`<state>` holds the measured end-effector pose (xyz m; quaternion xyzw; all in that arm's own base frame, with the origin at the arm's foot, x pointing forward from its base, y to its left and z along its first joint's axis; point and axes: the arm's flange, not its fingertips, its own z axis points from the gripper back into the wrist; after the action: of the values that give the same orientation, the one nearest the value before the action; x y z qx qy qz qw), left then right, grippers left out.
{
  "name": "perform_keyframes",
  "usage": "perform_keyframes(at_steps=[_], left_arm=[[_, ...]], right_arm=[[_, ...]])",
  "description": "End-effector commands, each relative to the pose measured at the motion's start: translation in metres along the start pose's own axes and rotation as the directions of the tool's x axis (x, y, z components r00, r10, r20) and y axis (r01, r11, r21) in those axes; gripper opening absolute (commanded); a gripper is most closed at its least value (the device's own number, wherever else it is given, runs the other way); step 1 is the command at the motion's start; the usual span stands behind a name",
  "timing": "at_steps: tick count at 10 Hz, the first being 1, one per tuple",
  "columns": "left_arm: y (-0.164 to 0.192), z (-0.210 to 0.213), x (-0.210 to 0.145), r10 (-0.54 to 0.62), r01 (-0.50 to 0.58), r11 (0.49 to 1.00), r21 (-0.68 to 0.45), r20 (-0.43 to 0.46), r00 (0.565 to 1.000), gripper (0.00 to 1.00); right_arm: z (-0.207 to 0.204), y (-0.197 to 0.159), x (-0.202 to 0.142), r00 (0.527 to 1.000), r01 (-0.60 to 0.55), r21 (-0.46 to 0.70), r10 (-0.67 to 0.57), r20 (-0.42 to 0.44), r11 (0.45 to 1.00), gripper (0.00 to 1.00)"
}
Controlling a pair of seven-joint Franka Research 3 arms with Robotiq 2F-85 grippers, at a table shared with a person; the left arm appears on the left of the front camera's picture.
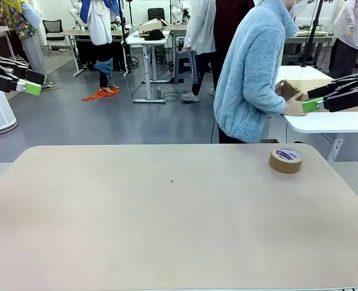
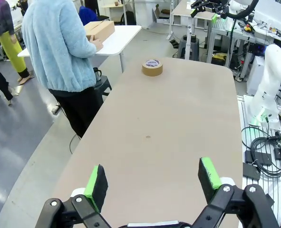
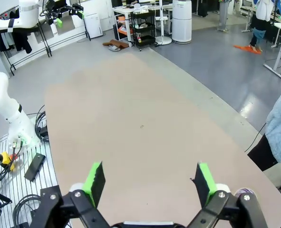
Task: Wrap the clocks to prevent damage.
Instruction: After the human seals the box with tape, release both hands from the side flaps of the Package Box.
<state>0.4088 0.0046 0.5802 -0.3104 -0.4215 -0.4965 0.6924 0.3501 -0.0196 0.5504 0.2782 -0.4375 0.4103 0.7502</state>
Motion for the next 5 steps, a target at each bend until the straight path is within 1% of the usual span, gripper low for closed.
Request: perform_keyframes(at_steps=[1, 5], left_arm=[[-0.001, -0.0017, 0.0015, 0.016, -0.016, 1.0, 0.014, 0.007, 1.0, 1.0], [-0.001, -0.0017, 0.0015, 0.016, -0.016, 1.0, 0.014, 0.007, 1.0, 1.0]], right_arm=[[-0.0035, -0.0001, -0.0033, 1.0, 0.003, 0.004, -0.003, 0.017, 1.0, 1.0], [-0.0035, -0.0001, -0.0033, 1.0, 0.003, 0.004, -0.003, 0.017, 1.0, 1.0]])
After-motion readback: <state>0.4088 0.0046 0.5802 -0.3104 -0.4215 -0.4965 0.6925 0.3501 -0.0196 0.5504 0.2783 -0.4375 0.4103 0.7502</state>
